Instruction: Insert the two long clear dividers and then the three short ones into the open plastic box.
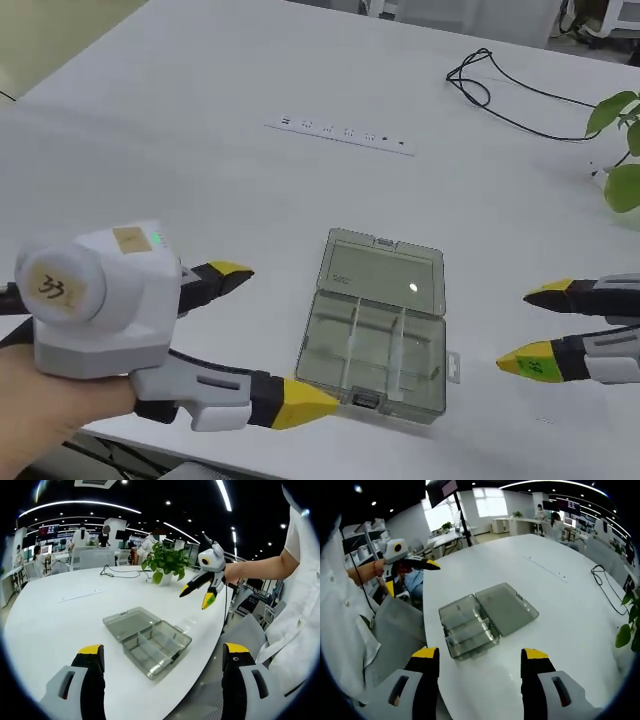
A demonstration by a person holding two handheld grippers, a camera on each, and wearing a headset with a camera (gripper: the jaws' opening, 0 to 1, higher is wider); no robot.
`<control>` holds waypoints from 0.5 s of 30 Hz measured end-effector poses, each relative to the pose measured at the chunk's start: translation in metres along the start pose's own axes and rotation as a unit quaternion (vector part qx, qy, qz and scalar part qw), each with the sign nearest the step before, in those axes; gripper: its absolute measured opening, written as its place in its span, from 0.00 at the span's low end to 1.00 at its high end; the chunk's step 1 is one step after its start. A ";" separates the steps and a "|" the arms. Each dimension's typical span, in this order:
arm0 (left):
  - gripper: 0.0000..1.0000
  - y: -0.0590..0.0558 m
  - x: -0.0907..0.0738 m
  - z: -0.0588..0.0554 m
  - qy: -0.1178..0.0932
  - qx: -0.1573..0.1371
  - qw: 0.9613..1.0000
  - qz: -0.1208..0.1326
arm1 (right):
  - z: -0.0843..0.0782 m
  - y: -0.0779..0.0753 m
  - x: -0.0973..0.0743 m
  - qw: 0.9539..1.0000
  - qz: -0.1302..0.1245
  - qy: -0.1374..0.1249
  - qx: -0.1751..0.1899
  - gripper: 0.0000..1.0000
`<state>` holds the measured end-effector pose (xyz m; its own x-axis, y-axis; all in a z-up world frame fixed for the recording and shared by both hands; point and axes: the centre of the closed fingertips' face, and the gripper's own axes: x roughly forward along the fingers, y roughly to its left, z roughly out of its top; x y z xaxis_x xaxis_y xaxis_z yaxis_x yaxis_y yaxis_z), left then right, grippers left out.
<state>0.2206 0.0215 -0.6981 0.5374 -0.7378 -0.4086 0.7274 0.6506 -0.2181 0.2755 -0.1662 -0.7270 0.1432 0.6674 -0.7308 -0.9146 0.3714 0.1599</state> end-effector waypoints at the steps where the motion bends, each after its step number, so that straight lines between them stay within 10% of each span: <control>1: 1.00 0.000 0.000 0.000 0.000 0.000 1.000 0.000 | -0.007 -0.005 0.003 1.000 0.001 0.008 -0.007 0.68; 15: 1.00 0.003 -0.001 -0.002 0.000 -0.010 1.000 0.005 | -0.057 -0.013 0.037 0.982 0.024 0.130 -0.136 0.59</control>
<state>0.2219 0.0243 -0.7002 0.5451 -0.7309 -0.4106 0.7129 0.6618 -0.2317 0.2714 -0.1831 -0.7942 0.0279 0.4799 -0.8769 -0.9902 0.1332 0.0414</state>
